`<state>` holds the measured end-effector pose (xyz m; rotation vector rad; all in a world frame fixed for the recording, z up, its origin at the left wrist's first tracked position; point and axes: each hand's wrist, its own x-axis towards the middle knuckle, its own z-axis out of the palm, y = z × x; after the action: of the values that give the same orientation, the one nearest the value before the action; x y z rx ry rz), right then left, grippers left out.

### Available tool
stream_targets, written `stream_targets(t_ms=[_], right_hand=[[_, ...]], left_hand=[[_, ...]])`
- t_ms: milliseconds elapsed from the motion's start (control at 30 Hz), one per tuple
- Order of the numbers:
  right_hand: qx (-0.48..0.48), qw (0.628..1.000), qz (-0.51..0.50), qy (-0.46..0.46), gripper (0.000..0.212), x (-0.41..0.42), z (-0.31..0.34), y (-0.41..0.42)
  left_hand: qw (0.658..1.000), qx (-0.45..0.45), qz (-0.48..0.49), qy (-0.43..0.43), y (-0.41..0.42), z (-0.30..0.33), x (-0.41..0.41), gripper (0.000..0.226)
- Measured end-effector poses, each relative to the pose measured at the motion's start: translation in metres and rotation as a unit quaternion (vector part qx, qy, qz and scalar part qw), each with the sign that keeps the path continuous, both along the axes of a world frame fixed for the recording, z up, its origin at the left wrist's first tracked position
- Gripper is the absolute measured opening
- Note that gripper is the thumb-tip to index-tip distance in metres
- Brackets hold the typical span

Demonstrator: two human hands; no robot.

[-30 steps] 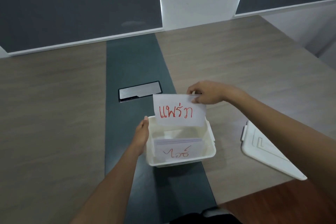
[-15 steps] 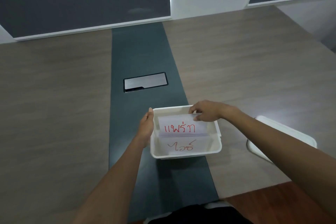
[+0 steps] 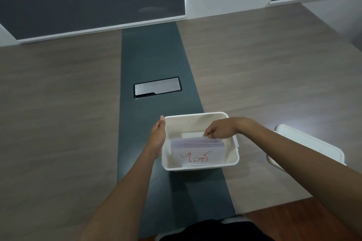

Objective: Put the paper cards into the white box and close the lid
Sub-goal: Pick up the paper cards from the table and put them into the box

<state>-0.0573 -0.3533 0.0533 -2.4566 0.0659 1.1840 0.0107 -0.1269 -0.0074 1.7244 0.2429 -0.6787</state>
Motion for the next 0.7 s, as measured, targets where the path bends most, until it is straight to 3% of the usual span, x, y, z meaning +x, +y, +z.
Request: stream_targets(t_ms=[300, 500, 700], right_hand=[[0.047, 0.997, -0.027, 0.048, 0.039, 0.000, 0.002, 0.002], [0.065, 0.994, -0.090, -0.018, 0.038, 0.001, 0.007, -0.006], [0.062, 0.993, -0.092, -0.048, 0.036, -0.006, 0.010, -0.011]], left_hand=[[1.000, 0.008, 0.005, 0.005, 0.000, -0.009, 0.003, 0.059], [1.000, 0.003, 0.010, 0.005, -0.001, -0.004, 0.002, 0.054], [1.000, 0.024, -0.001, -0.003, -0.001, -0.009, 0.003, 0.059]])
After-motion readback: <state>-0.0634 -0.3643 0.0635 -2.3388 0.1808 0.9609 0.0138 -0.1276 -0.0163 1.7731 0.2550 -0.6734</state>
